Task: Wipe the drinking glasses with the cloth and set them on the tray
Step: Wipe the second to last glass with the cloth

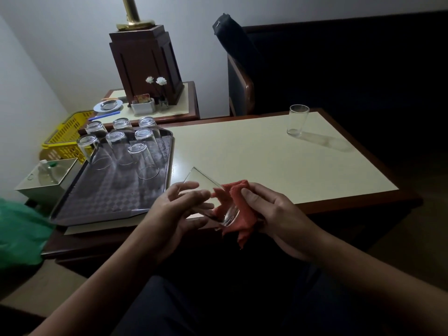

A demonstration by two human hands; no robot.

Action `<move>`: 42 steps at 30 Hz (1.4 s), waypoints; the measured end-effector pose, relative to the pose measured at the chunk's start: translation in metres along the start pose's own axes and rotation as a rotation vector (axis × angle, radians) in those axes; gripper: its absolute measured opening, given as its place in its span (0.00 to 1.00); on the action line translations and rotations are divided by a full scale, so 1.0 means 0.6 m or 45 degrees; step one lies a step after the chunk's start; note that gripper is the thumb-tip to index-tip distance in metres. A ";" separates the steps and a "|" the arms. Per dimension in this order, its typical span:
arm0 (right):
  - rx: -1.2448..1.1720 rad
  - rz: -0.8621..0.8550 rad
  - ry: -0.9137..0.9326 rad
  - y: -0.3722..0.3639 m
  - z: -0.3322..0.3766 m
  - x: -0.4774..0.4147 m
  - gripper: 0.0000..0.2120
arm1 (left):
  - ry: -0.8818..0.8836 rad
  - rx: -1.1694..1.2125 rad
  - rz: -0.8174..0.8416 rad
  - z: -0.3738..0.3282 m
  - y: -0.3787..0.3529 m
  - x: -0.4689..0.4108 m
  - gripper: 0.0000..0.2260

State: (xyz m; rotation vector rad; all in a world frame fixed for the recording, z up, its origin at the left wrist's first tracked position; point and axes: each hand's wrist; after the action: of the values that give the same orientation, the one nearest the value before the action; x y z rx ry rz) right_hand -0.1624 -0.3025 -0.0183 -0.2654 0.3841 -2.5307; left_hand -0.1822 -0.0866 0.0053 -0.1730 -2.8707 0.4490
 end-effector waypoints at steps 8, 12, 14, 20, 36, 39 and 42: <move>1.652 0.133 0.777 0.030 -0.005 0.011 0.29 | 0.026 0.104 0.069 0.005 -0.005 0.000 0.26; 1.209 0.050 0.528 0.026 0.005 0.013 0.33 | -0.012 -0.004 0.216 -0.001 -0.007 0.009 0.25; 0.668 0.089 0.190 0.022 0.020 0.011 0.29 | -0.053 -0.037 0.256 0.000 -0.005 0.011 0.27; 0.228 0.254 -0.005 0.020 0.037 0.014 0.28 | -0.059 -0.040 0.202 0.000 -0.022 0.012 0.21; 1.510 0.144 0.670 0.026 0.038 0.024 0.34 | 0.255 -0.124 0.162 -0.011 -0.013 0.015 0.26; 1.467 0.155 0.706 0.032 0.038 0.022 0.33 | 0.371 -0.111 0.230 -0.011 -0.018 0.013 0.25; 0.831 0.173 0.326 0.036 0.043 0.018 0.31 | 0.014 -0.430 0.249 -0.015 -0.009 0.017 0.20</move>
State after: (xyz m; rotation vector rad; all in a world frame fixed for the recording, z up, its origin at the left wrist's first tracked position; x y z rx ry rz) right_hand -0.1537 -0.3316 0.0000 0.3240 -0.3269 -2.4061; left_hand -0.1902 -0.0877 0.0175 -0.5138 -2.9094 -0.0091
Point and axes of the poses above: each hand's wrist, its own x-axis away from the middle knuckle, its own y-axis out of the back of the hand, z = x × y, and after that the axes turned 9 degrees about z, right-handed
